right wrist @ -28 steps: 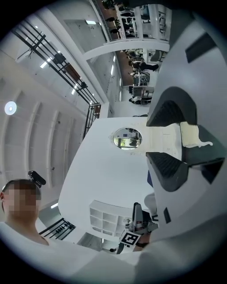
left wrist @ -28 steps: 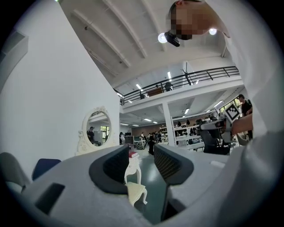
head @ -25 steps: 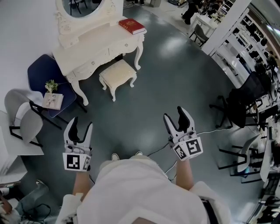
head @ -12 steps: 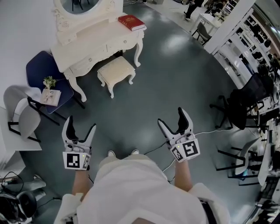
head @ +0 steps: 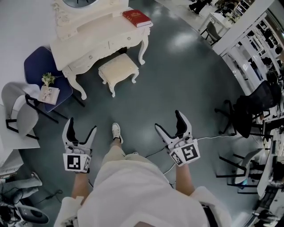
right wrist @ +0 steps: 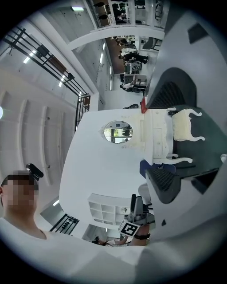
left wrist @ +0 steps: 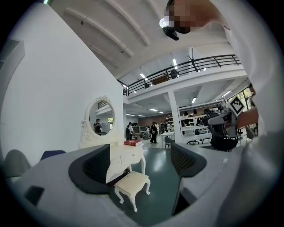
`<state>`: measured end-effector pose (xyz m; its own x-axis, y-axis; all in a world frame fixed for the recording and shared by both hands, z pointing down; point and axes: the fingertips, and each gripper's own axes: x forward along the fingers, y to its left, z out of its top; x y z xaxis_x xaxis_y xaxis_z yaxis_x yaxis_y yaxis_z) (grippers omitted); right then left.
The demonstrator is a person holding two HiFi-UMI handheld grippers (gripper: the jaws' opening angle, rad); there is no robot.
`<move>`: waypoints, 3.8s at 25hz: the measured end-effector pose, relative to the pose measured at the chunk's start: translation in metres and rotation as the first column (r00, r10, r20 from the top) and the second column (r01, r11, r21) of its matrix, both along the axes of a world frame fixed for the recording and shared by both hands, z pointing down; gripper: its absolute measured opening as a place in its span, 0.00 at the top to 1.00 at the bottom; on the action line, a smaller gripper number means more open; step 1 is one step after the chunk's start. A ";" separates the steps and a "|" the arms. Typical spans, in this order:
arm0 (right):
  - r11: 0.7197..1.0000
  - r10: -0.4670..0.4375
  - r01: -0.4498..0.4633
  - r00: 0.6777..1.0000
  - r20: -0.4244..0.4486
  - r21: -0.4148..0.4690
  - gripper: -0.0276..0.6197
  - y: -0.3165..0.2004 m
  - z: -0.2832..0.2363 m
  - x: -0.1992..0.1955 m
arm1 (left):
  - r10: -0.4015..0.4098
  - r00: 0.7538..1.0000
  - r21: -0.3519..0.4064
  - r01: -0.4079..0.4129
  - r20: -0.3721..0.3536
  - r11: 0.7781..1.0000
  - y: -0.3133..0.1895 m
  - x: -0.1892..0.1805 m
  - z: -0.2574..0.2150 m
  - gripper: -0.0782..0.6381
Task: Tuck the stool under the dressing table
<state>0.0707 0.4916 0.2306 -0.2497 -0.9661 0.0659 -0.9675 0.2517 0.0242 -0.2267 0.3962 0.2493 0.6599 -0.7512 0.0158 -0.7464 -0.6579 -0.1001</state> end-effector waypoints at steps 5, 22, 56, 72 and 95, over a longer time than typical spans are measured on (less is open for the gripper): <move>1.000 0.002 -0.002 1.000 0.006 -0.032 0.34 -0.085 0.015 0.019 | -0.020 1.000 -0.013 0.020 -0.007 1.000 -0.089 0.014 0.013 0.30; 0.991 -0.088 0.084 0.995 -0.036 -0.107 0.34 -0.372 0.000 0.023 | 0.117 0.993 -0.099 -0.118 -0.015 0.988 -0.357 0.102 0.029 0.30; 0.829 -0.367 0.295 0.928 -0.063 -0.475 0.49 -0.571 0.295 0.133 | -0.064 0.983 -0.308 0.115 0.173 0.944 -0.494 0.186 0.269 0.43; 0.731 -0.430 0.209 0.880 -0.201 -0.649 0.58 -0.607 0.539 0.147 | -0.013 0.964 -0.466 0.140 0.266 0.874 -0.498 0.188 0.507 0.47; 0.662 -0.518 0.138 0.795 -0.317 -0.737 0.53 -0.654 0.656 0.167 | -0.040 0.933 -0.596 0.262 0.359 0.759 -0.496 0.201 0.633 0.48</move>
<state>0.2376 -0.1628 0.8863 -0.2925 -0.4745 0.8302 -0.7199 0.6807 0.1354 -0.0254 -0.1003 0.8818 0.4148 -0.5862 0.6960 -0.8436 -0.5343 0.0528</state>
